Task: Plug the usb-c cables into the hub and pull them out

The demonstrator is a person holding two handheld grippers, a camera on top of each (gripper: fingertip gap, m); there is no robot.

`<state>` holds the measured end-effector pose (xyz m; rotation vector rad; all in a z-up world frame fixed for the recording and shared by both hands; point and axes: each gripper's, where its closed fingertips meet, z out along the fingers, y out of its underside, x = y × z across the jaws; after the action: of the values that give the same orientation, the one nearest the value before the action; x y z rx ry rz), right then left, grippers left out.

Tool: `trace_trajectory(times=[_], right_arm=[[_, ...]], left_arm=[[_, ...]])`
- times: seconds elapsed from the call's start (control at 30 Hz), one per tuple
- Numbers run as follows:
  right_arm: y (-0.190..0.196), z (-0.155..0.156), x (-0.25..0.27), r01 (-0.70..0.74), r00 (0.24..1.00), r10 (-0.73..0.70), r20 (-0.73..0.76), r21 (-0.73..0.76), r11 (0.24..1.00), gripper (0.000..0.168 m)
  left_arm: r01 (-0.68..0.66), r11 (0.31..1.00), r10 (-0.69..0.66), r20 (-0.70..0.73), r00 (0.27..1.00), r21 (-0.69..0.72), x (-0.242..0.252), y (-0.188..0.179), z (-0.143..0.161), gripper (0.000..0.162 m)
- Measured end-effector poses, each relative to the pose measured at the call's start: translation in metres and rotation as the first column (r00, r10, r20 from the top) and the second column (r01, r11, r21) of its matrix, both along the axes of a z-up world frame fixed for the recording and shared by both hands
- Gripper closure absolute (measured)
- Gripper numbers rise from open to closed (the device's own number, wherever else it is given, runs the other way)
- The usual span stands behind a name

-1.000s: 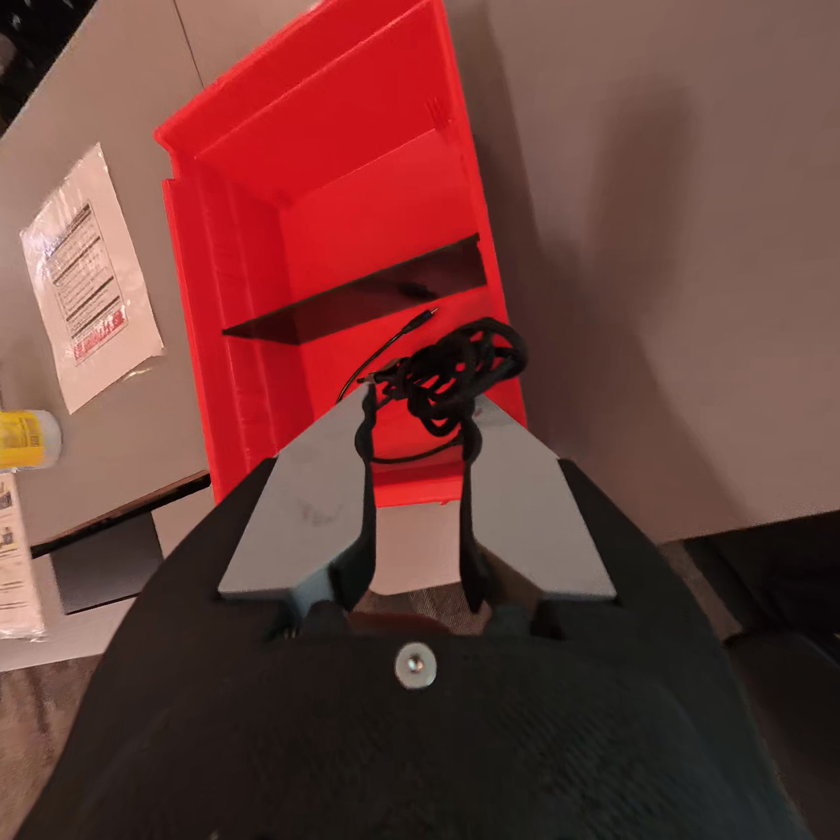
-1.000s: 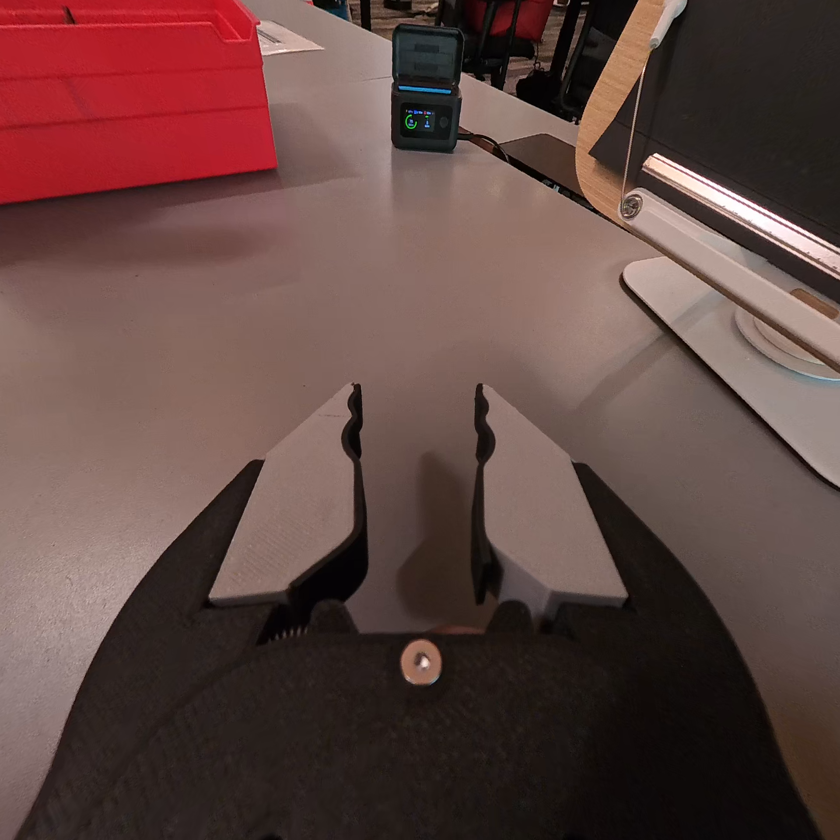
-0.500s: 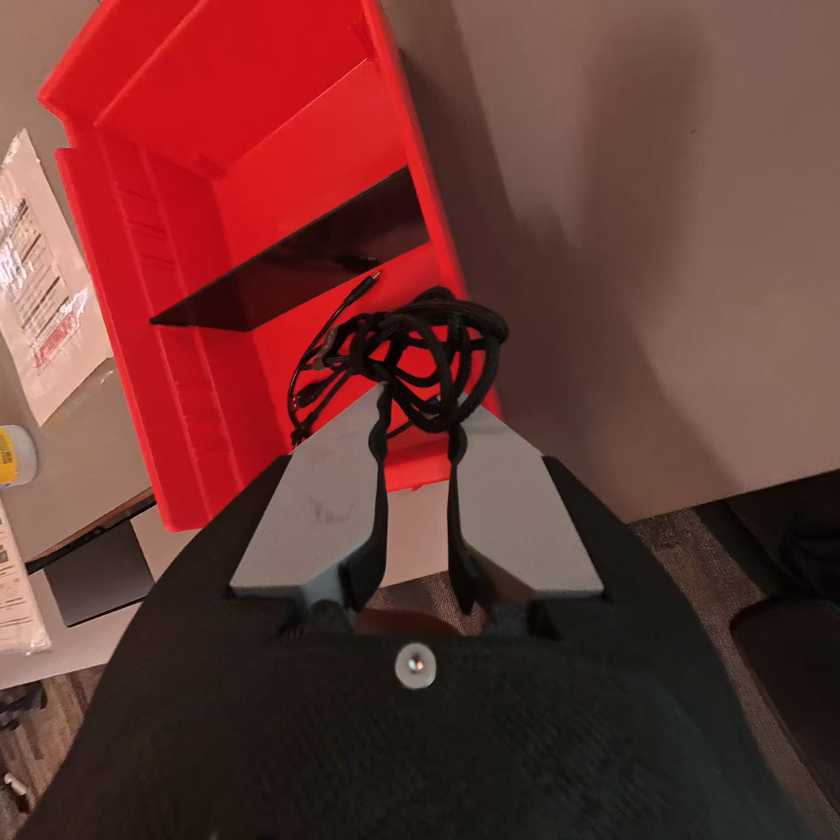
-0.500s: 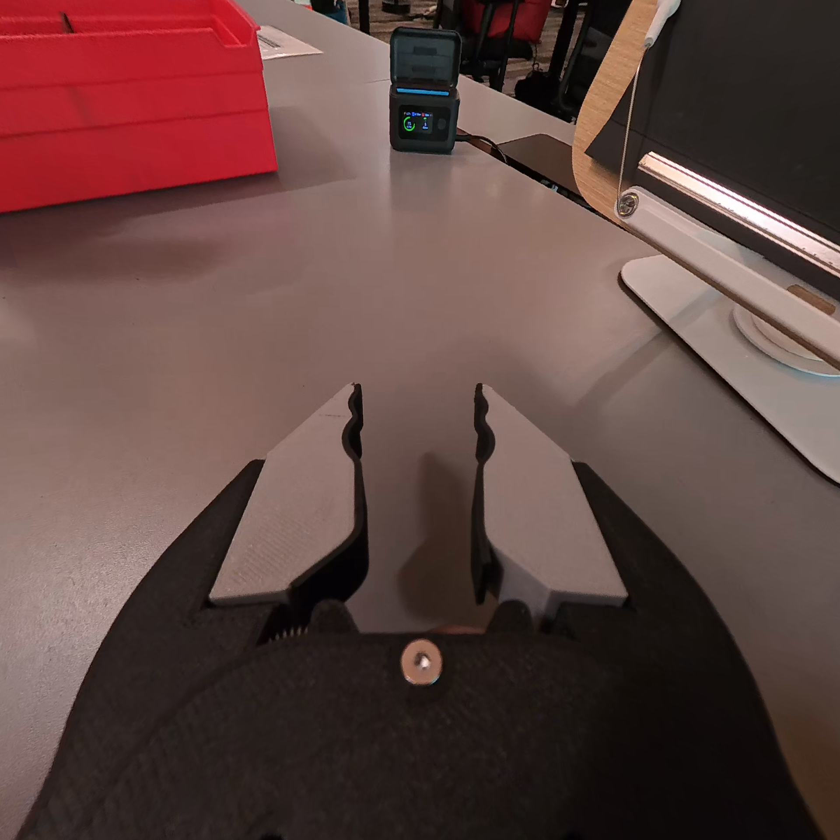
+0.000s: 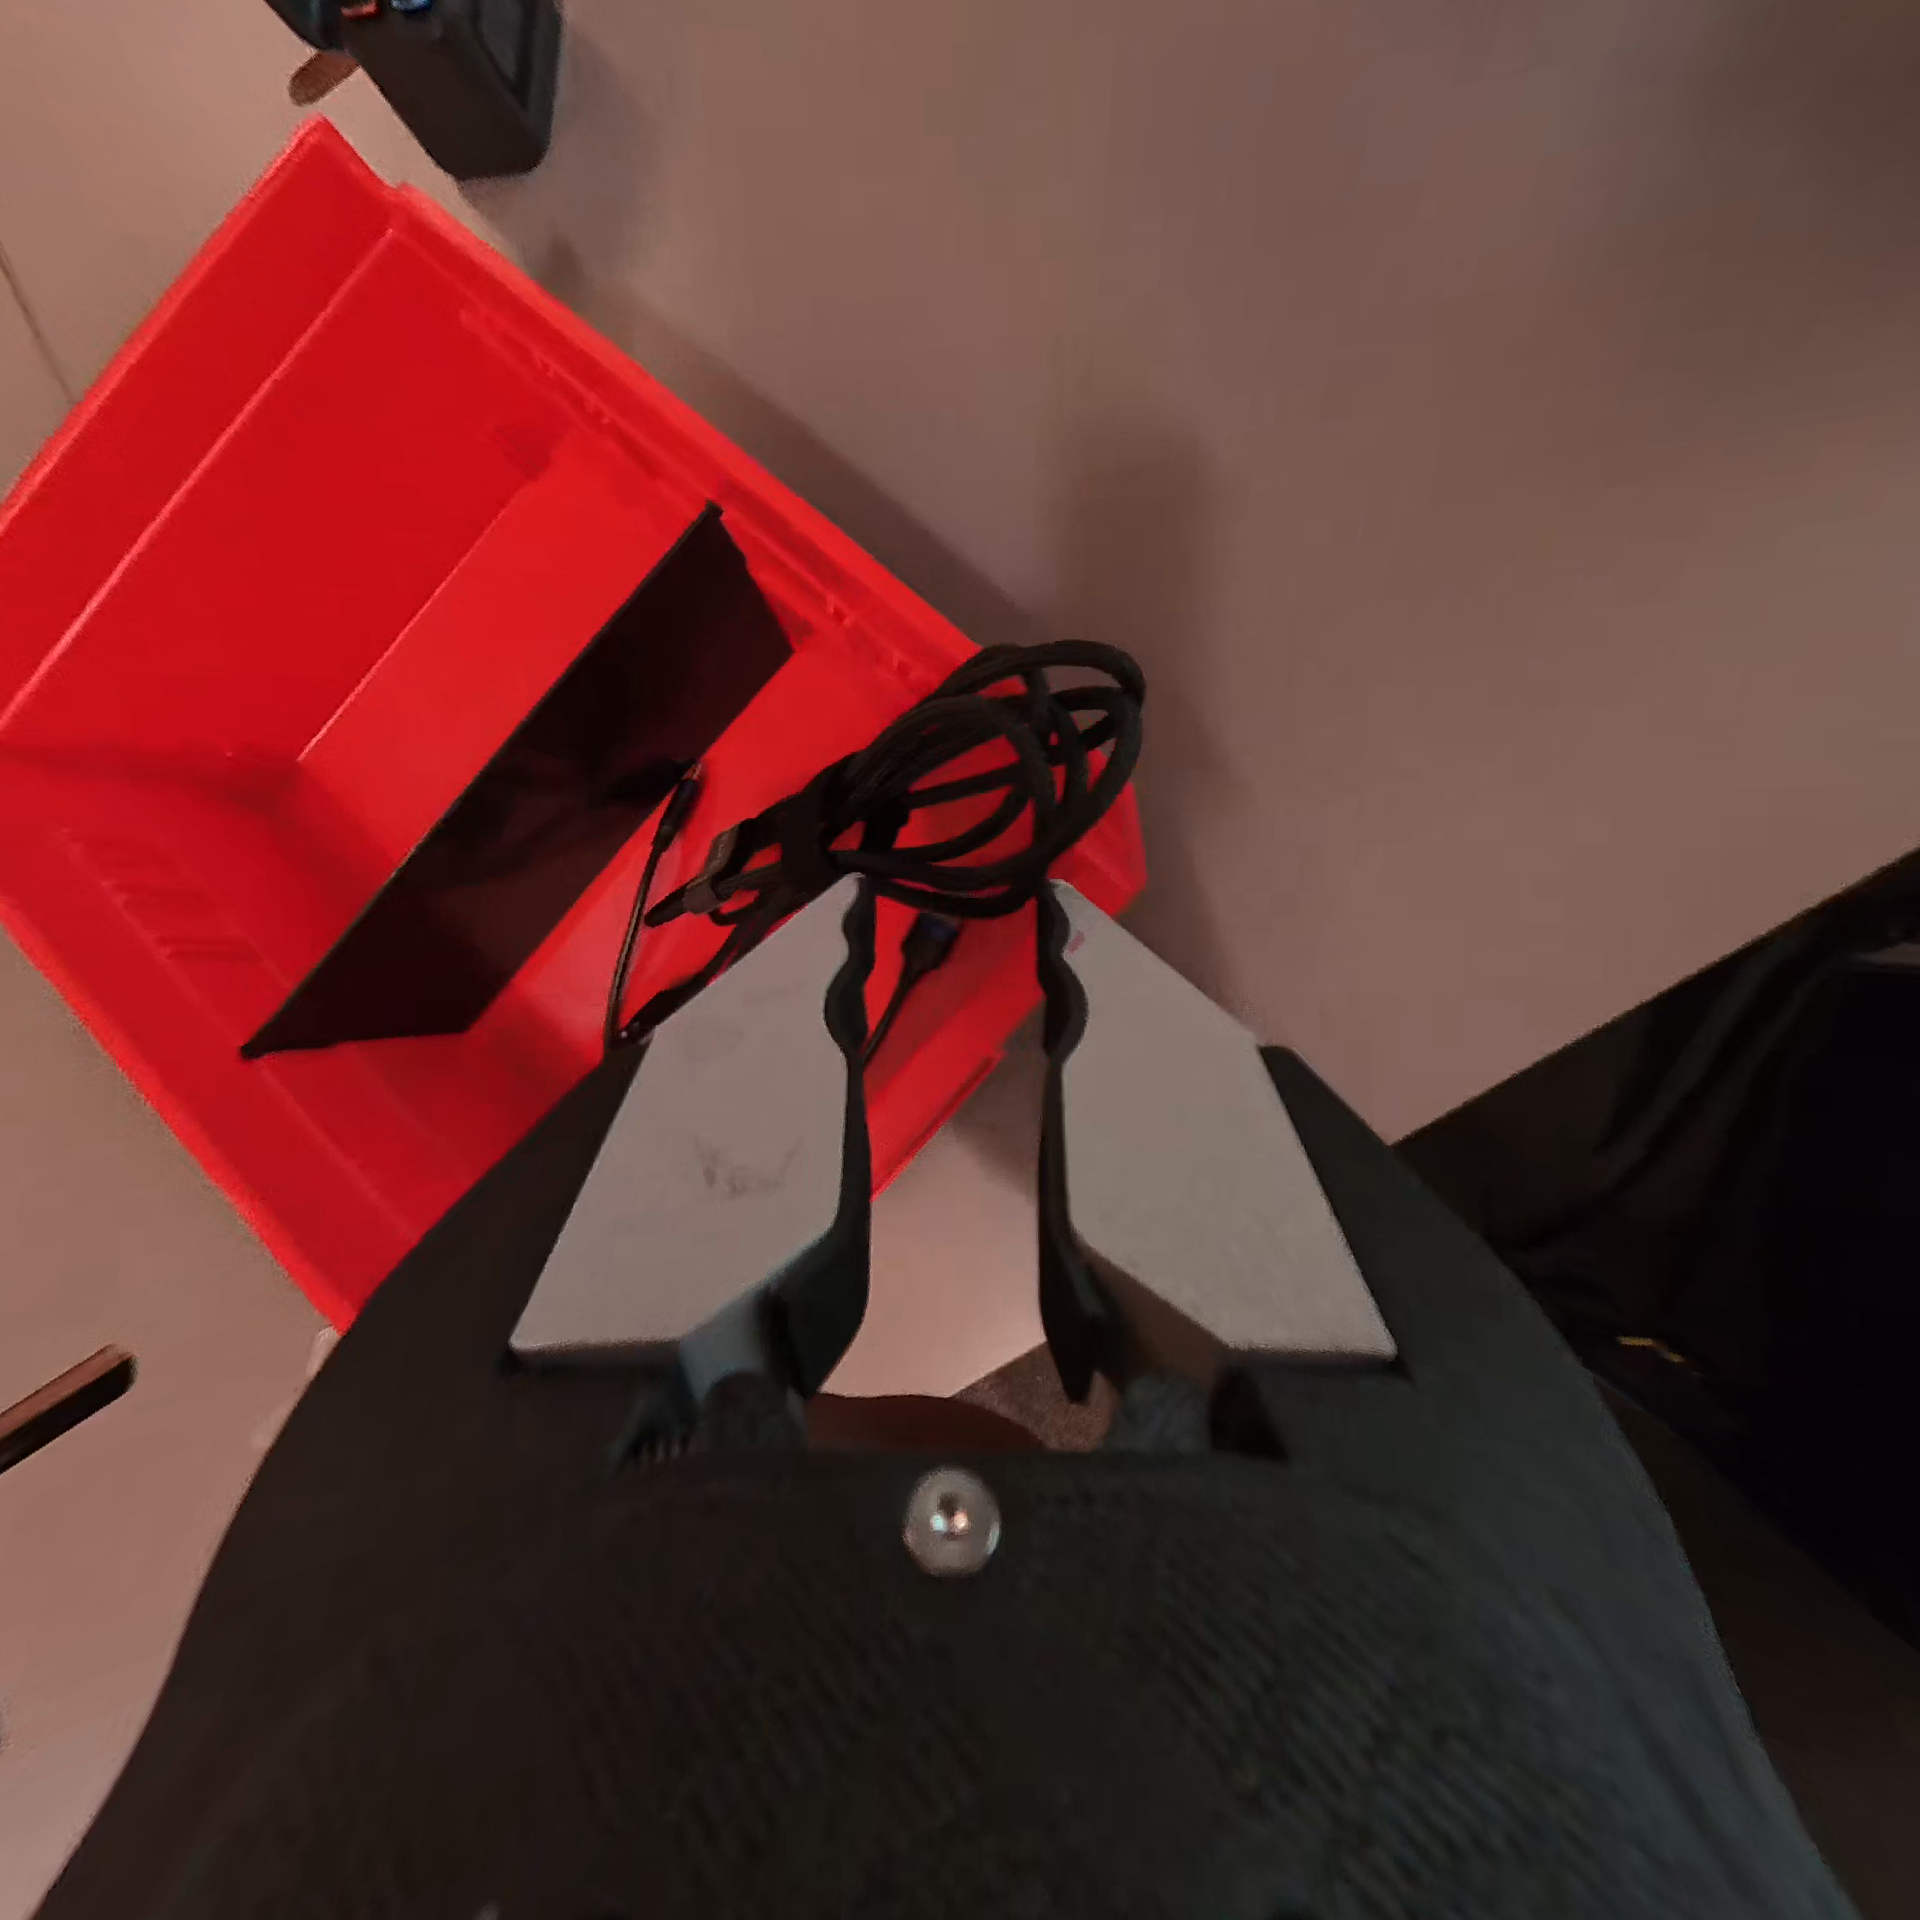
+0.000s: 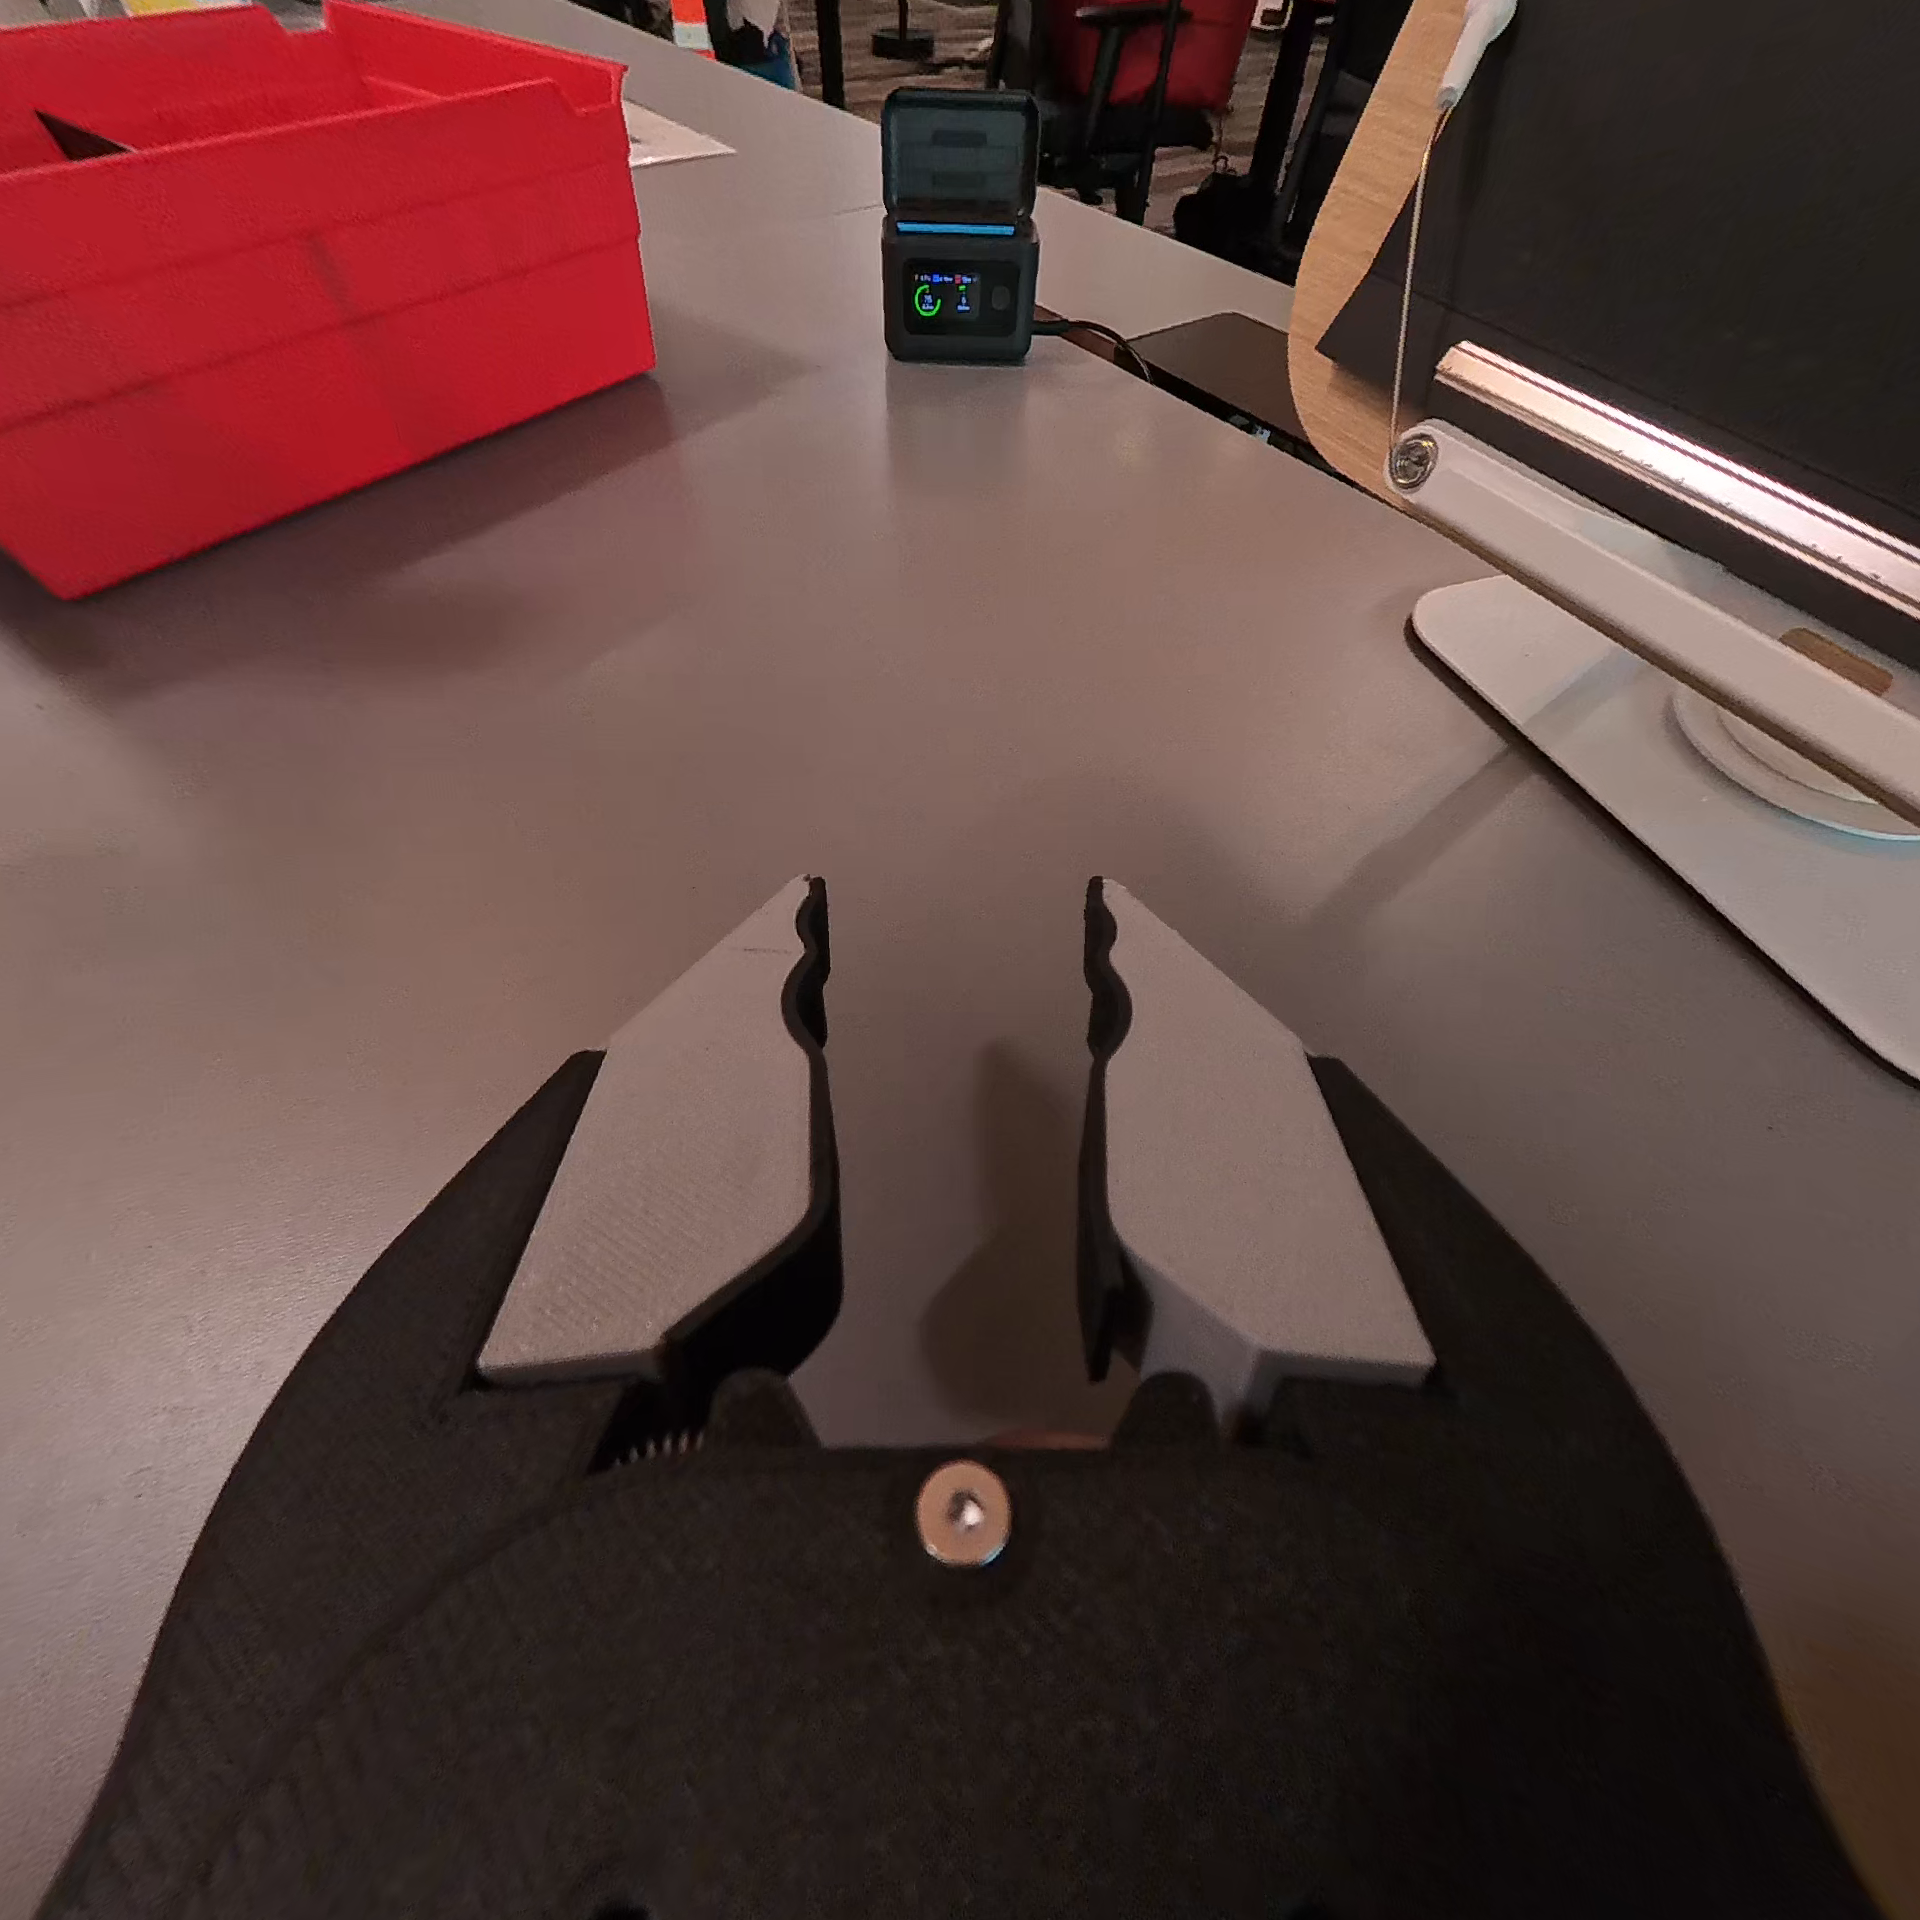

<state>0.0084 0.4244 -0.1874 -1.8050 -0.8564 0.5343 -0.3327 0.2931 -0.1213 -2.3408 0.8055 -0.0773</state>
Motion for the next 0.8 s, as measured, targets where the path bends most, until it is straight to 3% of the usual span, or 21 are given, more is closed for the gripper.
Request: trace_trajectory(times=[0.13, 0.33, 0.43, 0.6, 0.8], right_arm=[[-0.003, -0.002, -0.001, -0.009, 1.0, 0.009, 0.005, -0.009, 1.0, 0.121], [-0.012, -0.004, -0.007, -0.029, 1.0, 0.029, 0.009, -0.03, 0.999, 0.121], [-0.014, -0.005, -0.009, -0.027, 1.0, 0.027, 0.009, -0.036, 0.999, 0.12], [-0.016, -0.005, -0.009, -0.027, 1.0, 0.028, 0.008, -0.038, 0.999, 0.119], [-0.009, -0.009, -0.015, -0.06, 0.997, 0.051, -0.061, -0.158, 0.986, 0.116]], left_arm=[[0.026, 0.997, -0.034, 0.124, 0.992, 0.068, -0.003, -0.006, 0.02, 0.133], [-0.157, 0.904, 0.119, 0.119, 0.986, 0.398, -0.066, 0.033, 0.081, 0.148], [-0.132, 0.911, 0.123, 0.047, 0.991, 0.39, -0.079, 0.06, 0.069, 0.146], [-0.026, 0.96, 0.003, 0.08, 0.997, 0.28, -0.067, 0.111, 0.033, 0.14], [0.056, 0.989, -0.047, -0.064, 0.997, 0.139, -0.084, 0.162, -0.01, 0.136]])
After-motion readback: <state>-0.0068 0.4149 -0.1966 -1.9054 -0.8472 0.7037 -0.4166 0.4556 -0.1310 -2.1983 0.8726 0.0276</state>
